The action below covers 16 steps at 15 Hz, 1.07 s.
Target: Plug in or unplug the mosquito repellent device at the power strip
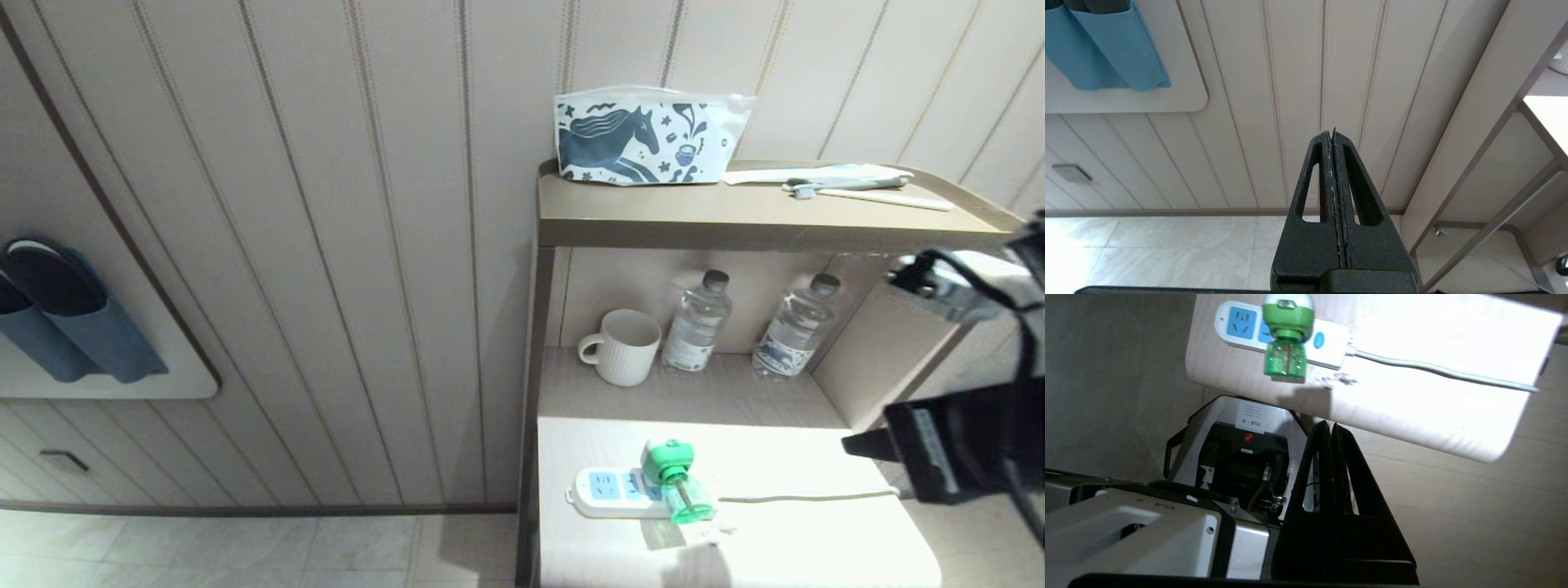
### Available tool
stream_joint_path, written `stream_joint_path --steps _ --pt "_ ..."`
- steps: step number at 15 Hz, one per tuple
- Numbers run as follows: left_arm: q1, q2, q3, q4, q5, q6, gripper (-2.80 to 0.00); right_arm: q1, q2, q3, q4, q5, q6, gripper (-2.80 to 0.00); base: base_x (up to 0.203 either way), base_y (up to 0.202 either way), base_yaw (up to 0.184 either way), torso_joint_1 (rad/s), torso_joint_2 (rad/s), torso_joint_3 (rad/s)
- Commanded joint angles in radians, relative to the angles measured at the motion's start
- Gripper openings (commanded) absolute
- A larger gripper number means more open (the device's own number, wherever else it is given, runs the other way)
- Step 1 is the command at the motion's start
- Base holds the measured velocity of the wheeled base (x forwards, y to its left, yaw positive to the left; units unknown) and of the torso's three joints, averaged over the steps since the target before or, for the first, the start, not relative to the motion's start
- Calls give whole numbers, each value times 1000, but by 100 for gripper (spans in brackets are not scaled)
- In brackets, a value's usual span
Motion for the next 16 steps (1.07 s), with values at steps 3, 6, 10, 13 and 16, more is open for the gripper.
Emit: stream_joint_path --steps 3,6,10,13,16 --pt "0 1 0 0 1 0 -280 -7 -374 152 47 -159 5 -280 0 0 0 0 0 0" --pt "0 1 0 0 0 0 -280 -119 -569 335 53 -263 6 -280 0 0 0 0 0 0" --pt "0 1 0 0 1 0 -280 -221 -797 586 46 -287 3 -280 0 0 0 0 0 0" --pt "-1 1 0 0 0 0 -280 -353 -871 749 -46 -285 -11 -280 0 0 0 0 0 0" --pt "0 1 0 0 0 0 -280 -416 -978 930 -289 -276 -135 -280 0 0 0 0 0 0"
